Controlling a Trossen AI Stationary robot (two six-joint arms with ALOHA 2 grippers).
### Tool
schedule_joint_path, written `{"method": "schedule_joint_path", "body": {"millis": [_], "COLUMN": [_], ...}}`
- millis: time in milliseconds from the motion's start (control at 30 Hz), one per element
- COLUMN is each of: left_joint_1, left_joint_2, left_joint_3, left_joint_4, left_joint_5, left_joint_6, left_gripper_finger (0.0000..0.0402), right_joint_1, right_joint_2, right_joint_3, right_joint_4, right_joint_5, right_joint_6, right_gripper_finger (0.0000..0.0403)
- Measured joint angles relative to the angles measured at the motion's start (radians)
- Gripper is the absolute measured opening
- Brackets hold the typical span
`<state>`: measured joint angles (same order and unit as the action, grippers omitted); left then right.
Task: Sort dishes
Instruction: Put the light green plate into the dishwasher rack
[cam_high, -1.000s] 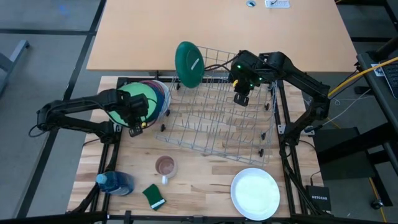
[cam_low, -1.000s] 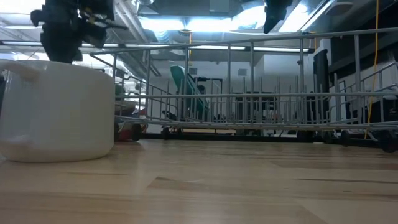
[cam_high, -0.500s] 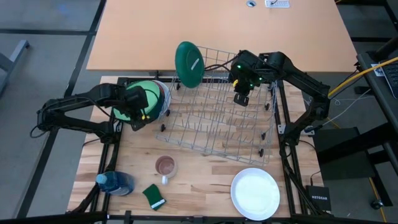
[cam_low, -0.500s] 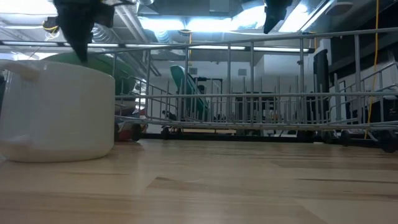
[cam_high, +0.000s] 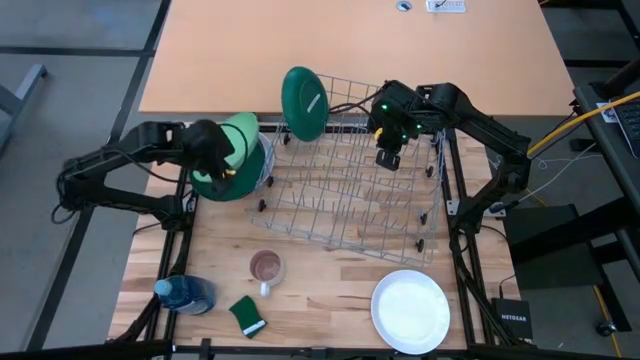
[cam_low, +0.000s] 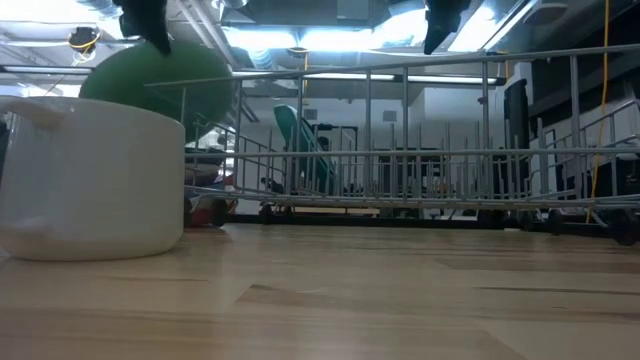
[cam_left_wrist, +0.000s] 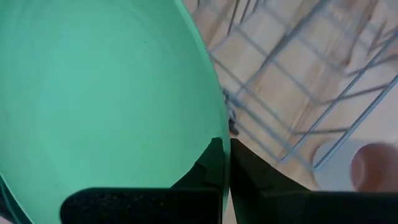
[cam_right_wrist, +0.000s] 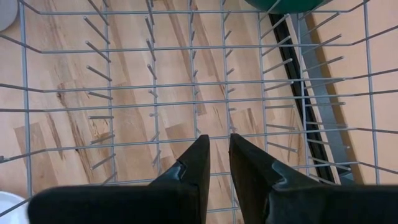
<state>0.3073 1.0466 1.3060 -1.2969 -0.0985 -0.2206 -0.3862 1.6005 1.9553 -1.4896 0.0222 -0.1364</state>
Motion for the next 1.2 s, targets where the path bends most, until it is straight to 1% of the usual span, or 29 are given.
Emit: {"method": "schedule_joint_path", "body": {"millis": [67, 167, 300, 433, 600, 800, 900, 1000, 1100, 1200], "left_joint_1": [0.000, 0.000, 0.000, 0.000, -0.001, -0.023, -0.038, -0.048, -0.041, -0.021], "left_joint_2": [0.000, 0.000, -0.001, -0.001, 0.010, 0.077, 0.134, 0.205, 0.284, 0.369], "left_joint_3": [0.030, 0.075, 0.130, 0.159, 0.161, 0.161, 0.161, 0.161, 0.161, 0.161], "left_joint_4": [0.018, 0.063, 0.143, 0.210, 0.361, 0.652, 0.804, 0.952, 1.072, 1.177], "left_joint_5": [-0.002, -0.002, -0.002, 0.000, 0.049, 0.159, 0.205, 0.230, 0.245, 0.286], "left_joint_6": [-0.015, -0.026, -0.003, 0.019, 0.012, -0.008, -0.008, -0.015, -0.044, -0.092], "left_gripper_finger": [0.0000, 0.0000, 0.0000, 0.0000, 0.0000, 0.0000, 0.0000, 0.0000, 0.0000, 0.0000], "right_joint_1": [0.000, 0.000, 0.000, 0.000, -0.040, -0.154, -0.231, -0.304, -0.372, -0.439], "right_joint_2": [0.000, 0.000, 0.000, -0.003, -0.003, -0.003, -0.003, -0.004, -0.004, -0.004], "right_joint_3": [0.000, 0.000, 0.000, 0.000, 0.000, 0.000, 0.000, 0.000, 0.000, 0.000], "right_joint_4": [0.000, -0.001, -0.003, -0.005, -0.003, 0.006, 0.007, 0.026, 0.045, 0.059], "right_joint_5": [0.023, 0.094, 0.173, 0.211, 0.215, 0.218, 0.212, 0.186, 0.154, 0.116], "right_joint_6": [-0.002, -0.004, -0.011, -0.054, -0.107, -0.134, -0.144, -0.161, -0.161, -0.163], "right_gripper_finger": [0.0065, 0.0065, 0.0065, 0.0065, 0.0065, 0.0065, 0.0065, 0.0065, 0.0065, 0.0065]}}
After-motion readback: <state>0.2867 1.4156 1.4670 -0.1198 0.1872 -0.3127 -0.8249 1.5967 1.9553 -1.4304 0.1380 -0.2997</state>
